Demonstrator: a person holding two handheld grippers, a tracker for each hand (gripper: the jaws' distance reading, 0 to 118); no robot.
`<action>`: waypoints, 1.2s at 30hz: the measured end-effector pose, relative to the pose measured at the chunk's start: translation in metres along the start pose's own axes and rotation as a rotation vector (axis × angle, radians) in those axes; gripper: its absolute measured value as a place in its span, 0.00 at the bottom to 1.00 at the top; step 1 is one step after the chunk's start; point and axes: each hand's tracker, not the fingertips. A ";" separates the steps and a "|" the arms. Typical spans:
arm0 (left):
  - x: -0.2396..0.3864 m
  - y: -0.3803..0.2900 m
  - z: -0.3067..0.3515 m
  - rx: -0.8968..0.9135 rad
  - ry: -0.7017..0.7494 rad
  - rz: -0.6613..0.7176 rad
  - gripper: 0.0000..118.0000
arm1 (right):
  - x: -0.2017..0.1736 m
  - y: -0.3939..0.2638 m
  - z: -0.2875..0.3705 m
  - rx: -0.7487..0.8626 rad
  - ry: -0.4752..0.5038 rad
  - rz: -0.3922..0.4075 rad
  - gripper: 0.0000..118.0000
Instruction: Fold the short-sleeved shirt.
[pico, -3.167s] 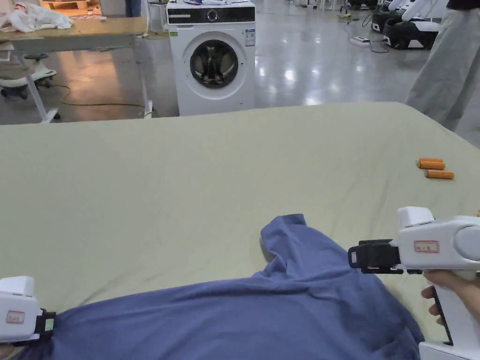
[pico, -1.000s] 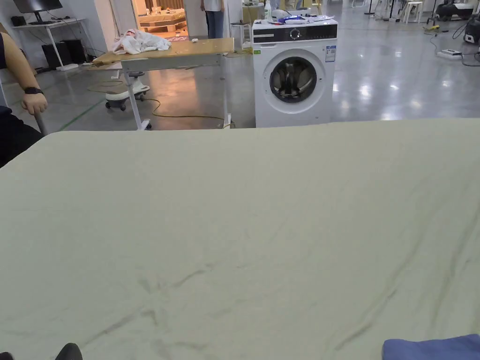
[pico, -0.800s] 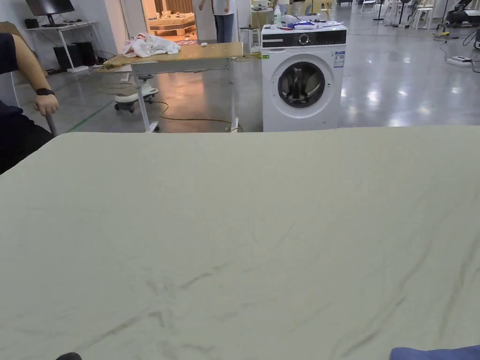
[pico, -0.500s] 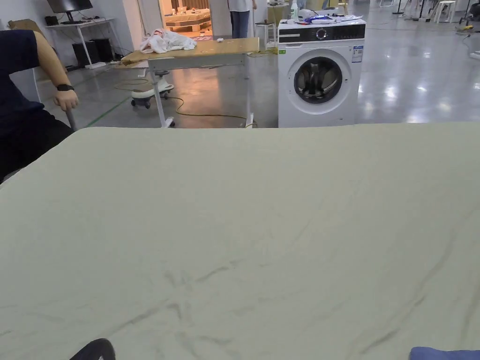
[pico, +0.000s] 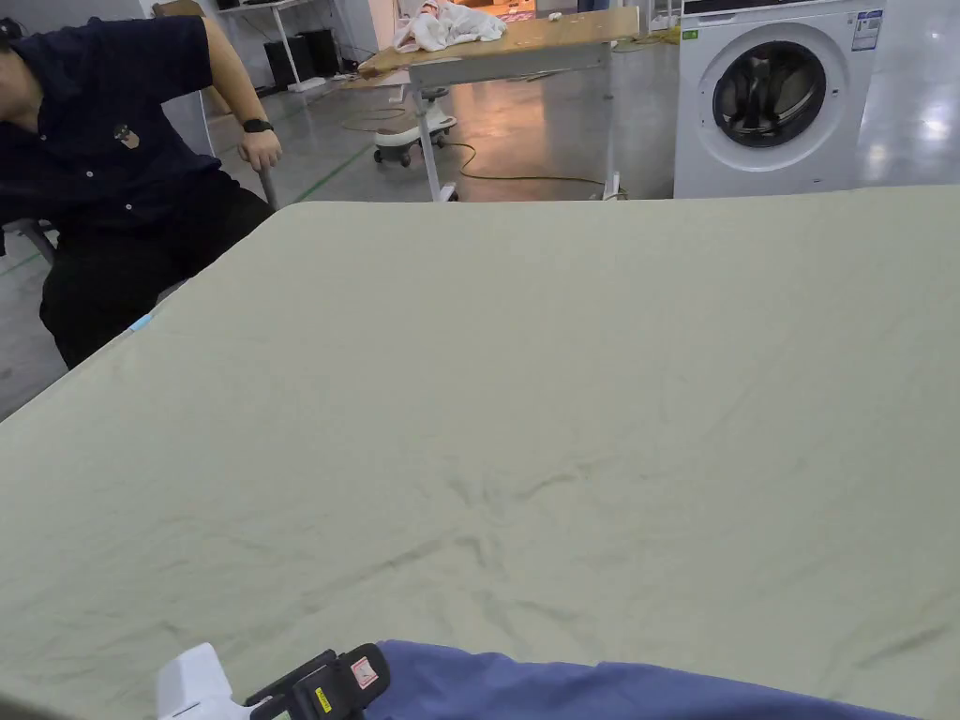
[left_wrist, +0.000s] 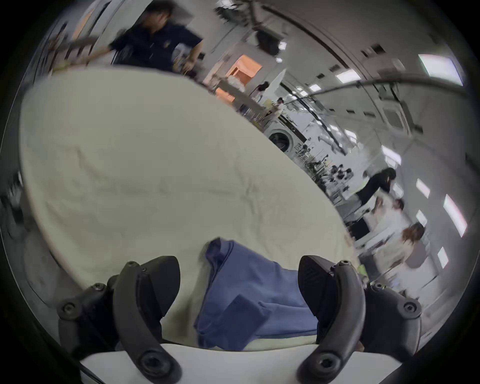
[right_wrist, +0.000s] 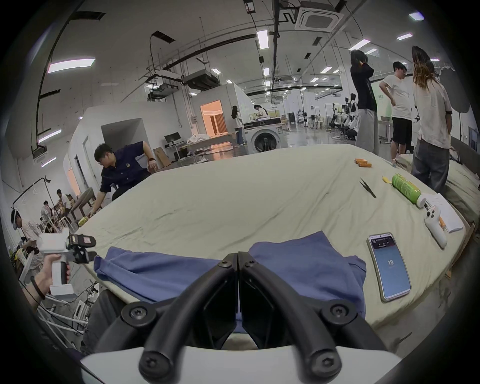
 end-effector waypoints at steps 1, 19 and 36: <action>-0.010 0.000 -0.006 -0.041 -0.037 0.066 0.80 | 0.000 0.000 0.001 0.002 -0.003 -0.004 0.00; 0.020 -0.016 -0.020 0.026 -0.073 0.262 0.00 | 0.007 -0.005 0.007 -0.015 -0.012 -0.052 0.00; 0.153 -0.025 -0.024 -0.035 -0.032 -0.473 0.00 | 0.017 -0.018 0.011 0.027 0.042 -0.095 0.00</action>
